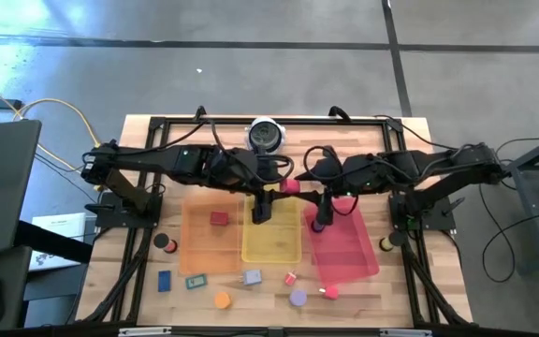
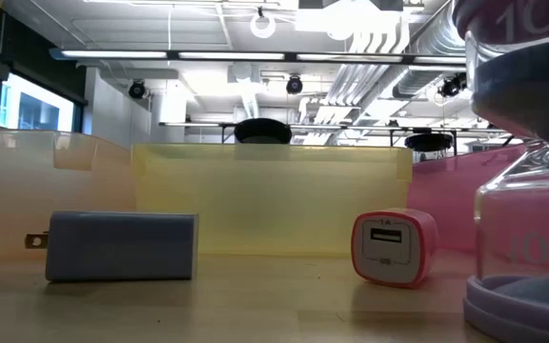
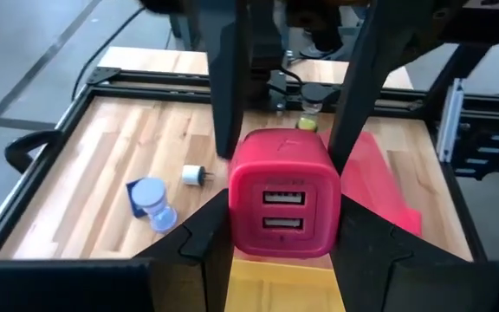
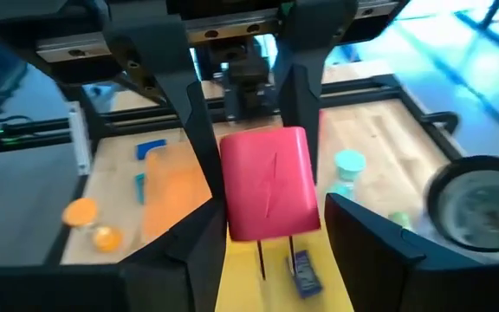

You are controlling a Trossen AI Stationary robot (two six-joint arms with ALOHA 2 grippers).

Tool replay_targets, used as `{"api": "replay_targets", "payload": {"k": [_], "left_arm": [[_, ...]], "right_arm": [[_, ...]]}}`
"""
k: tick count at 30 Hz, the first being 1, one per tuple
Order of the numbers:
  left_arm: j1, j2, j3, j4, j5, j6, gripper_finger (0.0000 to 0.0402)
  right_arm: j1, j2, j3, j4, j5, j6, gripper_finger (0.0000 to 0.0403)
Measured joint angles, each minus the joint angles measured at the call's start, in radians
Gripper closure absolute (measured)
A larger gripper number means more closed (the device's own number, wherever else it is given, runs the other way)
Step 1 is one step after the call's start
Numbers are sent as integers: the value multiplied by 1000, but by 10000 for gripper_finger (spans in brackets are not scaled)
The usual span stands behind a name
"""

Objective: Pick & Place Office items
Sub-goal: Put the pink charger adaptor into the orange bin

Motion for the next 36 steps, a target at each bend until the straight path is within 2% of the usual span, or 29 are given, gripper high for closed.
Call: {"api": "replay_targets", "payload": {"k": [9,14,21,27,31,36], "left_arm": [[-8,-9,0,-44,25,-2,258],[-28,-51,-1,-130,-31,-52,258],[-95,-139,-1,-438,-151,-299,258],[-196,-145,-1,-740,-165,-549,259],[-257,-141,-12,-895,-128,-698,259],[-301,-162,-71,-887,32,-762,259]], "right_arm": [[-1,-87,1,-55,56,-24,219],[0,-126,1,-127,64,-14,219],[0,-136,0,-216,64,39,218],[0,-123,0,-219,64,38,218],[0,-112,0,-220,63,37,218],[0,-103,0,-210,60,37,218]]}}
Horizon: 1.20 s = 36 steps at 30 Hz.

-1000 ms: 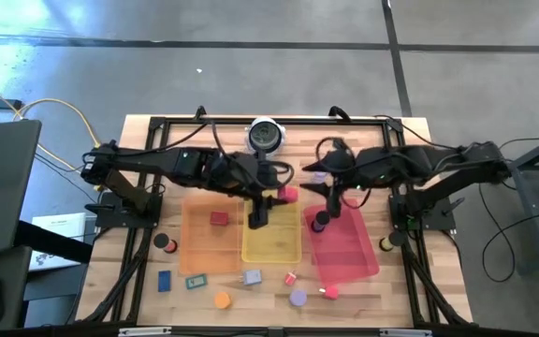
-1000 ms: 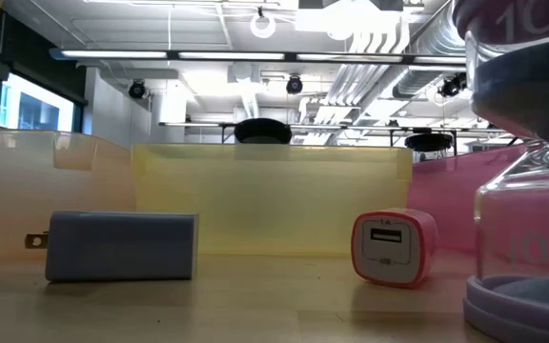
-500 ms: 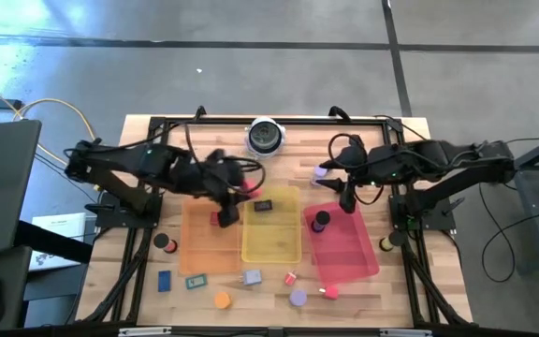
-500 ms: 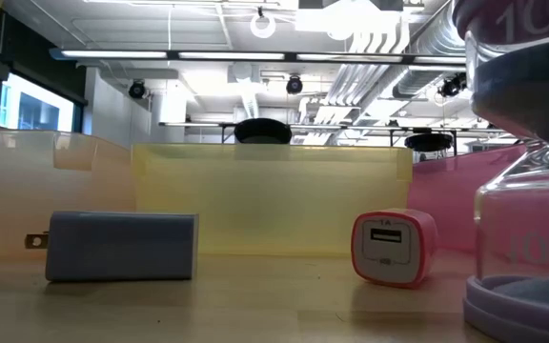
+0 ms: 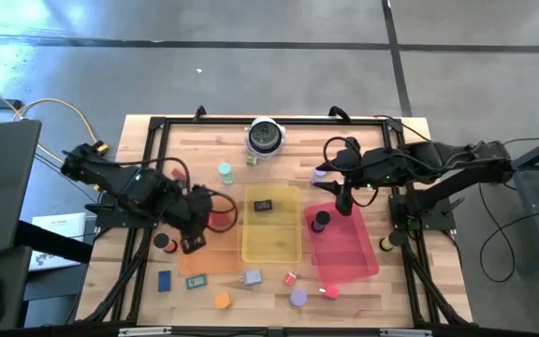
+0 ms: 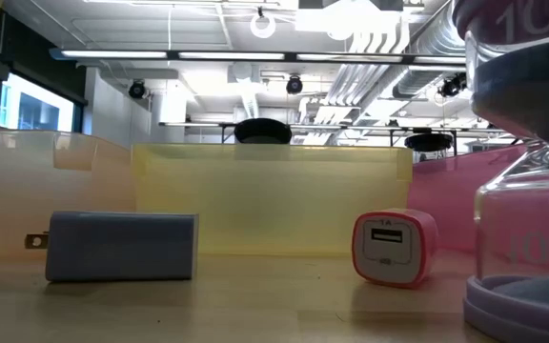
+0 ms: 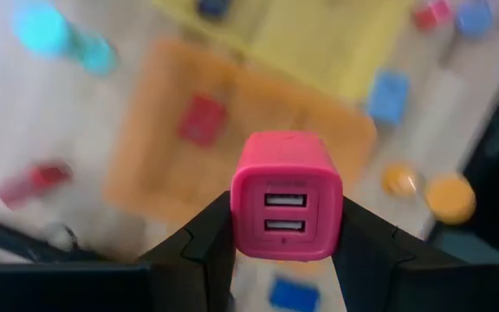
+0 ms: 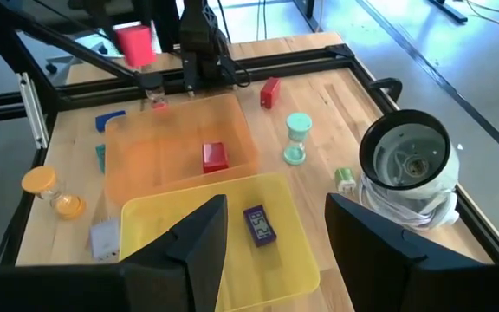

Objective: Pick & Place Office items
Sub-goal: Put the pink charger adaptor into the orange bin

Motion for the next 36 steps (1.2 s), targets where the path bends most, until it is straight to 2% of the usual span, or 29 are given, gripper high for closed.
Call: {"api": "replay_targets", "payload": {"k": [7,11,15,22,27,30,36], "left_arm": [[18,-21,-158,4,196,-42,259],[52,-19,-246,21,288,76,259],[131,-20,-312,88,436,202,259],[276,-20,-455,198,601,449,259],[339,-35,-590,231,718,590,259],[376,-55,-666,263,761,638,259],[474,-88,-760,395,762,702,259]], "right_arm": [[0,15,0,29,-21,2,218],[0,24,-1,45,-49,3,218],[0,43,1,76,-54,42,218],[19,85,-1,88,-62,152,218],[41,115,-1,125,-69,210,218],[55,130,0,155,-58,241,218],[98,162,0,185,-33,309,218]]}}
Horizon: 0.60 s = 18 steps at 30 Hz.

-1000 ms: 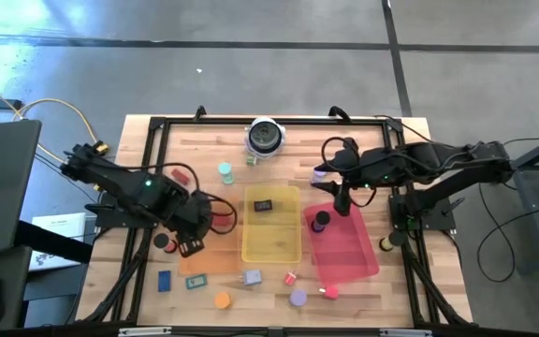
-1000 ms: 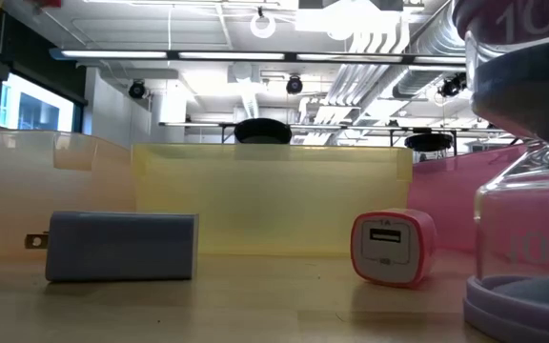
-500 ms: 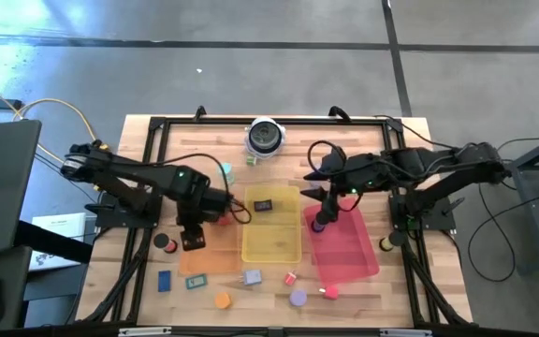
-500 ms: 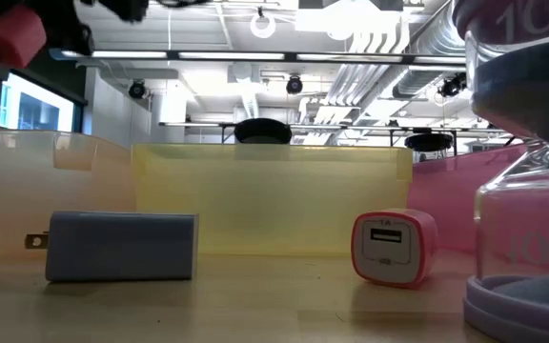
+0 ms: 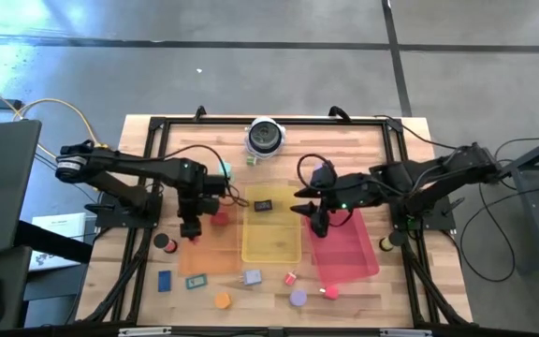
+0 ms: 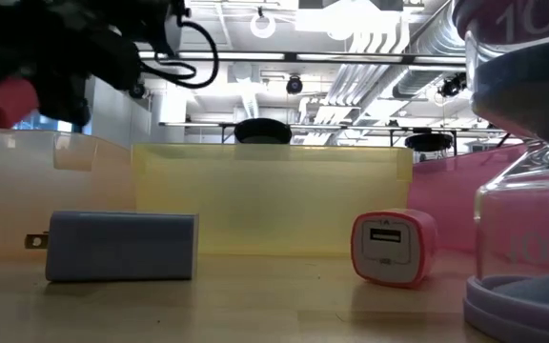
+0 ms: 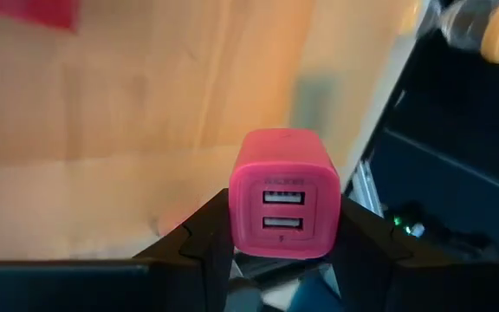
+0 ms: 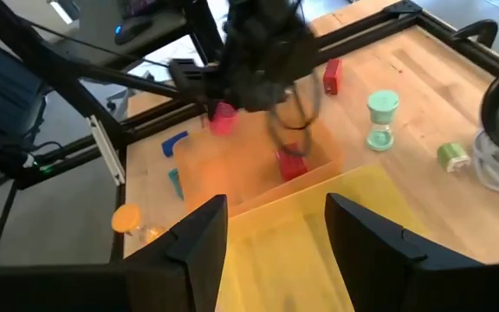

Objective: Pick & Place Office items
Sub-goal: Put the pink charger adaptor into the orange bin

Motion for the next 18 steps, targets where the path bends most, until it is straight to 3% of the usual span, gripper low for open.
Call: {"api": "replay_targets", "payload": {"k": [9,18], "left_arm": [[90,4,-107,104,8,27,259],[130,4,-181,164,-15,-255,259]], "right_arm": [[46,4,0,40,21,33,218],[40,4,0,62,63,18,218]]}}
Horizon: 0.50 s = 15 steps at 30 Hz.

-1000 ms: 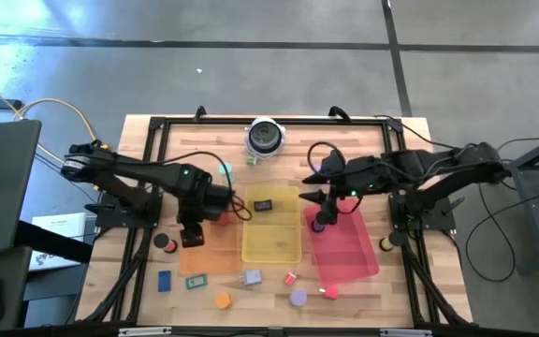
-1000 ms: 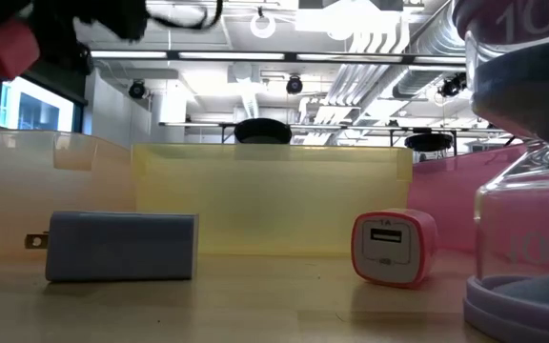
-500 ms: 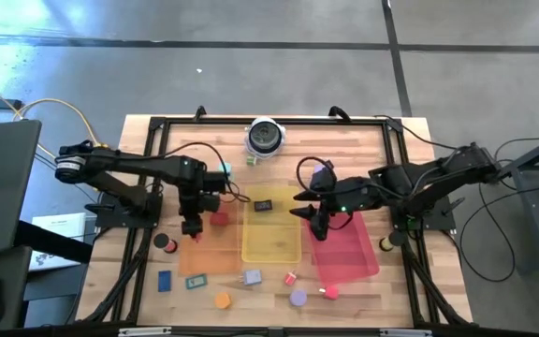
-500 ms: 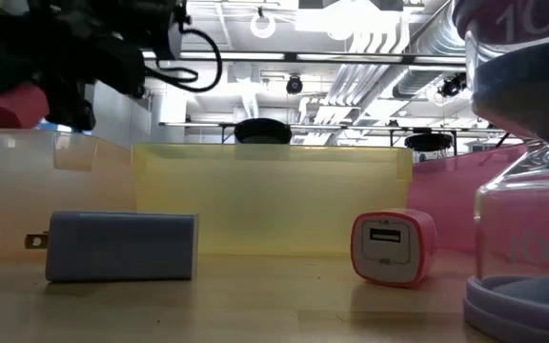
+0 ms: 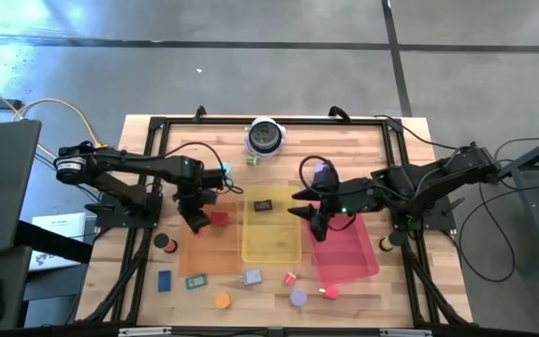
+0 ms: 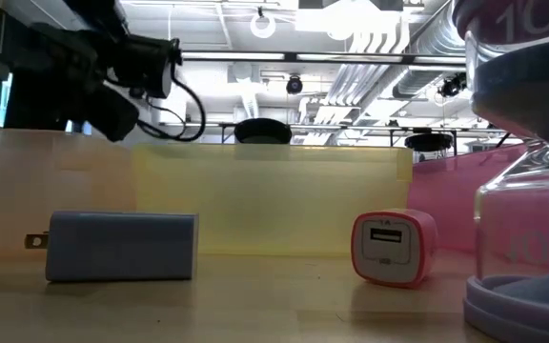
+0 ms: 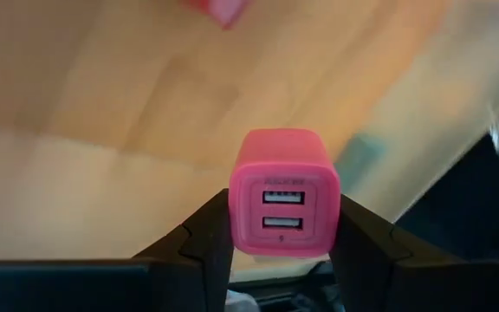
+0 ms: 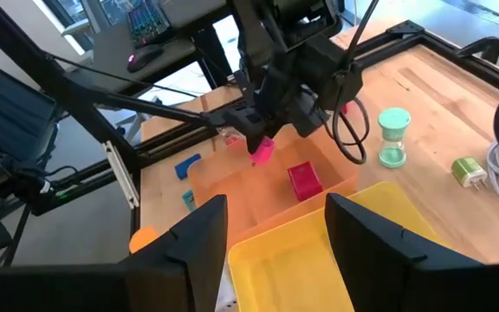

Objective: Pick & Place Office items
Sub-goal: Put the pink charger adaptor into the orange bin

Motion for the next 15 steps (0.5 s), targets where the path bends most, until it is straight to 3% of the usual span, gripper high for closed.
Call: {"api": "replay_targets", "payload": {"k": [7,15], "left_arm": [[-11,0,-3,4,-56,-245,259],[-11,92,-3,9,-68,-266,259]], "right_arm": [[-1,0,0,44,7,-46,218],[-1,0,0,68,7,-75,218]]}}
